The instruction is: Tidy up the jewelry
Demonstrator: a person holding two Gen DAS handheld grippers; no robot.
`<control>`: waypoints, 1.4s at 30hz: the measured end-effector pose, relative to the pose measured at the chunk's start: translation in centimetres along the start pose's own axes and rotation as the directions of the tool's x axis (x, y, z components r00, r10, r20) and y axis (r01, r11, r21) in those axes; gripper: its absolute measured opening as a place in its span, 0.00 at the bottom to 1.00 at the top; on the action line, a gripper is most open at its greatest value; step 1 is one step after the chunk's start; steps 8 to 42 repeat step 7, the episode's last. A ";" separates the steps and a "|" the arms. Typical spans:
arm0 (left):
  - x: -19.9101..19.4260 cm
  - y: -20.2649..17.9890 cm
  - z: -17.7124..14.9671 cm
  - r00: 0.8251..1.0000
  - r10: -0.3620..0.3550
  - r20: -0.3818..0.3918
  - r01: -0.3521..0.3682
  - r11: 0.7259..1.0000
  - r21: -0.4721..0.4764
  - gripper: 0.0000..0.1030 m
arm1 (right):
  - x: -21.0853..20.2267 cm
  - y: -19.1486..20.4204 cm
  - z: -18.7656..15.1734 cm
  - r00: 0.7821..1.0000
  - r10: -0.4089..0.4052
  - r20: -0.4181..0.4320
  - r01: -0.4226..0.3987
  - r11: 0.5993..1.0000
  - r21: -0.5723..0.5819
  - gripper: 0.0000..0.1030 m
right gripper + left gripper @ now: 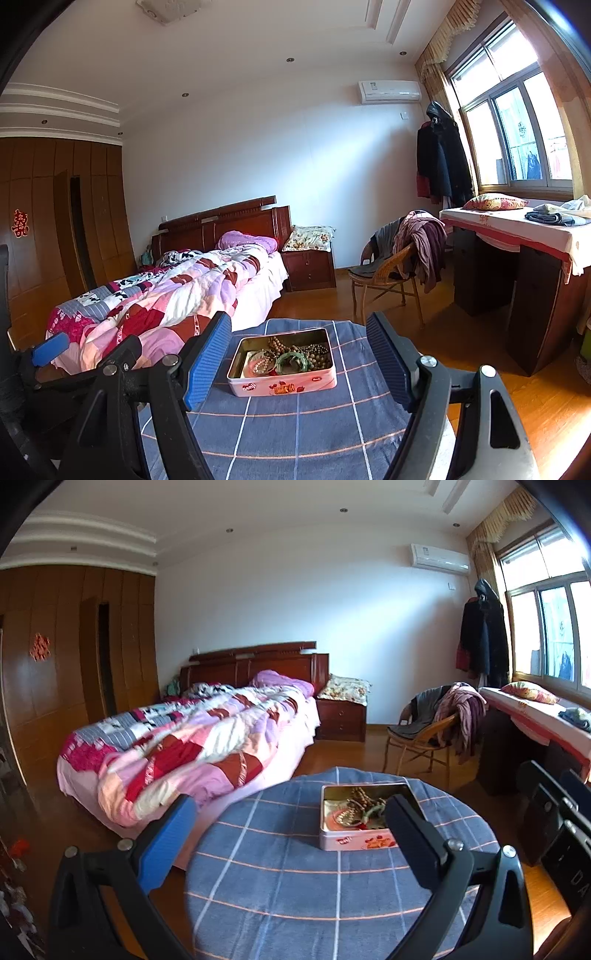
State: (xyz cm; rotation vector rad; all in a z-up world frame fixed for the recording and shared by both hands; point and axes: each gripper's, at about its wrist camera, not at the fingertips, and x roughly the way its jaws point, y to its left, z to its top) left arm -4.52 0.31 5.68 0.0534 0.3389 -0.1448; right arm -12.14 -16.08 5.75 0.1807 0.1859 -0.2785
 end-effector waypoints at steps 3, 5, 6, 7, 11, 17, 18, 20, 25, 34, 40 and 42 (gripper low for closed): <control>0.6 0.1 -0.2 1.000 0.011 -0.019 -0.011 1.000 -0.001 1.00 | 0.5 0.0 -0.3 1.000 -0.005 -0.011 0.005 1.000 0.000 0.74; 1.2 0.2 -0.4 0.999 0.019 -0.038 -0.019 1.000 0.004 1.00 | 1.0 0.0 -0.2 1.000 -0.012 -0.028 0.012 1.000 -0.002 0.74; 1.4 0.2 -0.4 0.998 0.022 -0.050 -0.022 1.000 0.001 1.00 | 1.3 0.0 -0.4 0.999 -0.014 -0.039 0.014 1.000 0.001 0.74; 1.7 0.3 -0.5 0.998 0.022 -0.060 -0.022 1.000 -0.001 1.00 | 1.5 -0.1 -0.5 0.999 -0.017 -0.046 0.018 1.000 0.005 0.74; 1.7 0.3 -0.5 0.998 0.022 -0.060 -0.022 1.000 -0.001 1.00 | 1.5 -0.1 -0.5 0.999 -0.017 -0.046 0.018 1.000 0.005 0.74; 1.7 0.3 -0.5 0.998 0.022 -0.060 -0.022 1.000 -0.001 1.00 | 1.5 -0.1 -0.5 0.999 -0.017 -0.046 0.018 1.000 0.005 0.74; 1.7 0.3 -0.5 0.998 0.022 -0.060 -0.022 1.000 -0.001 1.00 | 1.5 -0.1 -0.5 0.999 -0.017 -0.046 0.018 1.000 0.005 0.74; 1.7 0.3 -0.5 0.998 0.022 -0.060 -0.022 1.000 -0.001 1.00 | 1.5 -0.1 -0.5 0.999 -0.017 -0.046 0.018 1.000 0.005 0.74; 1.7 0.3 -0.5 0.998 0.022 -0.060 -0.022 1.000 -0.001 1.00 | 1.5 -0.1 -0.5 0.999 -0.017 -0.046 0.018 1.000 0.005 0.74; 1.7 0.3 -0.5 0.998 0.022 -0.060 -0.022 1.000 -0.001 1.00 | 1.5 -0.1 -0.5 0.999 -0.017 -0.046 0.018 1.000 0.005 0.74; 1.7 0.3 -0.5 0.998 0.022 -0.060 -0.022 1.000 -0.001 1.00 | 1.5 -0.1 -0.5 0.999 -0.017 -0.046 0.018 1.000 0.005 0.74; 1.7 0.3 -0.5 0.998 0.022 -0.060 -0.022 1.000 -0.001 1.00 | 1.5 -0.1 -0.5 0.999 -0.017 -0.046 0.018 1.000 0.005 0.74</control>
